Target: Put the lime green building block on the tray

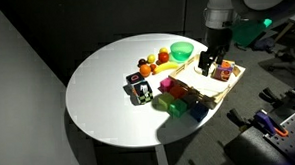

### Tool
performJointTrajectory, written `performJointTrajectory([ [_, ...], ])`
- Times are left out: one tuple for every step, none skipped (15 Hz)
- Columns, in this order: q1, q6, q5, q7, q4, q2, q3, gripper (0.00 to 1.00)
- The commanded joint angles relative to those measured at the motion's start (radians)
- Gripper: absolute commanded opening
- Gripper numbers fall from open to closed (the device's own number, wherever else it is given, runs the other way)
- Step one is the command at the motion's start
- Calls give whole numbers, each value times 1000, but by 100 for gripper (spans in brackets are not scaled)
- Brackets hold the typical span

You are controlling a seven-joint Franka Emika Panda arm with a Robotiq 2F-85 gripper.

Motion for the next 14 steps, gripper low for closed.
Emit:
performJointTrajectory([
  [18,17,1,27,45,64,20,100],
  [24,24,0,29,52,79,25,100],
  [32,37,5,22,57,95,30,100],
  [40,45,9,19,63,114,36,100],
  [49,61,9,21,69,132,41,100],
  [56,76,6,26,74,151,45,100],
  [63,89,0,35,82,170,49,100],
  [70,103,-3,41,89,188,51,100],
  [77,117,-11,55,98,206,51,100],
  [83,129,-11,60,107,223,51,100],
  [89,145,-13,66,117,242,50,100],
  [96,162,-17,73,126,259,48,100],
  [102,173,-23,80,137,278,45,100],
  [108,187,-29,87,149,298,42,100],
])
